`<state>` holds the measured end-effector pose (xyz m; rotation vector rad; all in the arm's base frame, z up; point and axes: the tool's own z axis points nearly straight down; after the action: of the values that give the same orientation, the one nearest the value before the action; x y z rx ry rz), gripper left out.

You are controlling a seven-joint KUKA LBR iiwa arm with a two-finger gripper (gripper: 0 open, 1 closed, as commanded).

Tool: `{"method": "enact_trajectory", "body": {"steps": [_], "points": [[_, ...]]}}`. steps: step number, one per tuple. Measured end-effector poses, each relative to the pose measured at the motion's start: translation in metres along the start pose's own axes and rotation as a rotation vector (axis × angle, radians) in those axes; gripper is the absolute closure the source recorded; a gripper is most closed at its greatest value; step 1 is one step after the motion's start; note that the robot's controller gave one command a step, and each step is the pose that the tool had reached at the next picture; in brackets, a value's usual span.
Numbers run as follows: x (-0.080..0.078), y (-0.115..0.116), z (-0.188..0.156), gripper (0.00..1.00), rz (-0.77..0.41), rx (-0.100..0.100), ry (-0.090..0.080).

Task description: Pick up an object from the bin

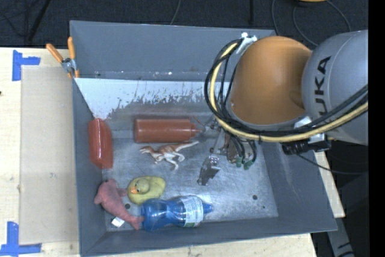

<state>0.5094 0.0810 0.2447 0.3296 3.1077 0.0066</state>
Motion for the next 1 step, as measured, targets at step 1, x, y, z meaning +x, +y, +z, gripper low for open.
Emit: {"method": "enact_trajectory", "body": {"steps": [1], "points": [[0.0089, -0.0135, 0.0659, 0.00, 0.045, 0.004, 0.013]]}}
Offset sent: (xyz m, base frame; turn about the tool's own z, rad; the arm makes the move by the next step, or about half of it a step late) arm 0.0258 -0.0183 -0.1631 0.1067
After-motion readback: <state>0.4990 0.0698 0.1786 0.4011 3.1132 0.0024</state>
